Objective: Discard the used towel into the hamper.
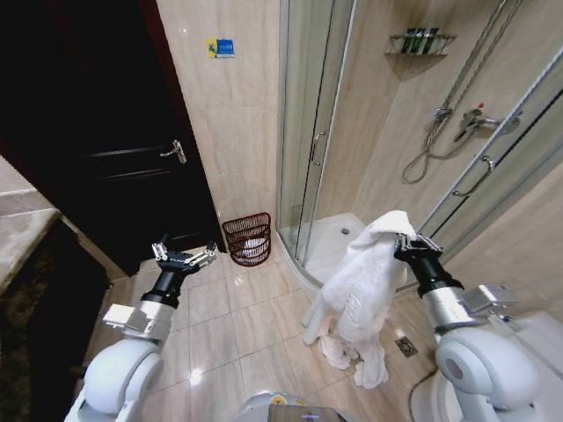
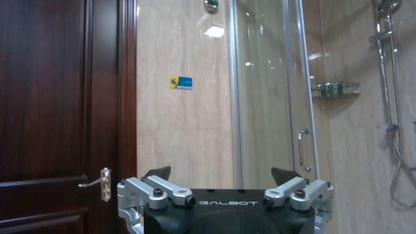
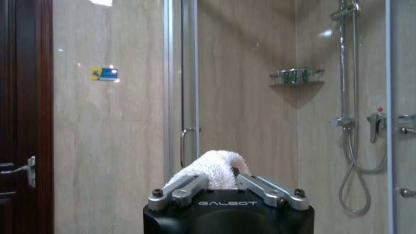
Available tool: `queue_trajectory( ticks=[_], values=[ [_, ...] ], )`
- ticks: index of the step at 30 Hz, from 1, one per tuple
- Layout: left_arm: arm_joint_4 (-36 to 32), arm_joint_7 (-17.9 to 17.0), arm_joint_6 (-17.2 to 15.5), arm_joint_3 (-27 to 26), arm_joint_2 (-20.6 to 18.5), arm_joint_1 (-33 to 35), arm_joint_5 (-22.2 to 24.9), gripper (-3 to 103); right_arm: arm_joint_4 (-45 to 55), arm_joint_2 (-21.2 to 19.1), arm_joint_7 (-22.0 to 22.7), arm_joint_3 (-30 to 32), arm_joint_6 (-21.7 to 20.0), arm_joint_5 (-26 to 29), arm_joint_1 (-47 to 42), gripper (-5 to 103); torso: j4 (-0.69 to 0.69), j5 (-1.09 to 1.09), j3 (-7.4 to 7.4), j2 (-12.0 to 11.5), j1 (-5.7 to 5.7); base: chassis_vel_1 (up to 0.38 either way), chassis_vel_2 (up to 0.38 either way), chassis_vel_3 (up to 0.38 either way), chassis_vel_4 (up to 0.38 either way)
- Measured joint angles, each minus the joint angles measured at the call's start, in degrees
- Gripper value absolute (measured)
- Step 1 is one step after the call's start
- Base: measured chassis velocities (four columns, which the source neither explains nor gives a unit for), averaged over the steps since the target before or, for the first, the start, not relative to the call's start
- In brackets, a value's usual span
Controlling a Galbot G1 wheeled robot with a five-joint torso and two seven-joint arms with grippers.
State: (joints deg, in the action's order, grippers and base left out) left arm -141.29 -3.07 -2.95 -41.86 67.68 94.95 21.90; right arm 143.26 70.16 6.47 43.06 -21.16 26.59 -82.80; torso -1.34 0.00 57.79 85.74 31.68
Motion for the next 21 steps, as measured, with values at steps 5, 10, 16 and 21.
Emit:
queue_trajectory(
  ticks=[5, 10, 16, 21],
  values=[
    [-0.18, 0.0, 0.0, -0.52, -0.23, 0.09, 0.37, 100, 0.0, 0.05, -0.03, 0.12, 0.0, -0.06, 0.08, 3, 0.0, 0.0, 0.0, 0.0, 0.0, 0.01, 0.004, -0.003, -0.011],
    [-0.18, 0.06, 0.0, -0.25, -0.11, 0.04, 0.29, 100, -0.01, 0.15, -0.05, 0.25, 0.11, -0.05, -0.06, 3, 0.0, 0.0, 0.0, 0.0, 0.0, 0.048, 0.029, -0.028, -0.046],
    [-0.22, 0.12, 0.0, 0.47, 0.36, 0.25, -0.22, 100, -0.02, 0.15, -0.06, 0.35, 0.24, -0.05, -0.26, 3, 0.01, 0.0, 0.0, 0.0, 0.0, 0.062, 0.058, -0.058, -0.059],
    [-0.32, 0.15, 0.02, 0.64, 0.36, 0.23, -0.33, 100, -0.02, 0.25, -0.13, 0.52, 0.36, -0.06, -0.45, 3, -0.01, 0.0, 0.0, 0.0, 0.0, 0.061, 0.062, -0.067, -0.062]
  ],
)
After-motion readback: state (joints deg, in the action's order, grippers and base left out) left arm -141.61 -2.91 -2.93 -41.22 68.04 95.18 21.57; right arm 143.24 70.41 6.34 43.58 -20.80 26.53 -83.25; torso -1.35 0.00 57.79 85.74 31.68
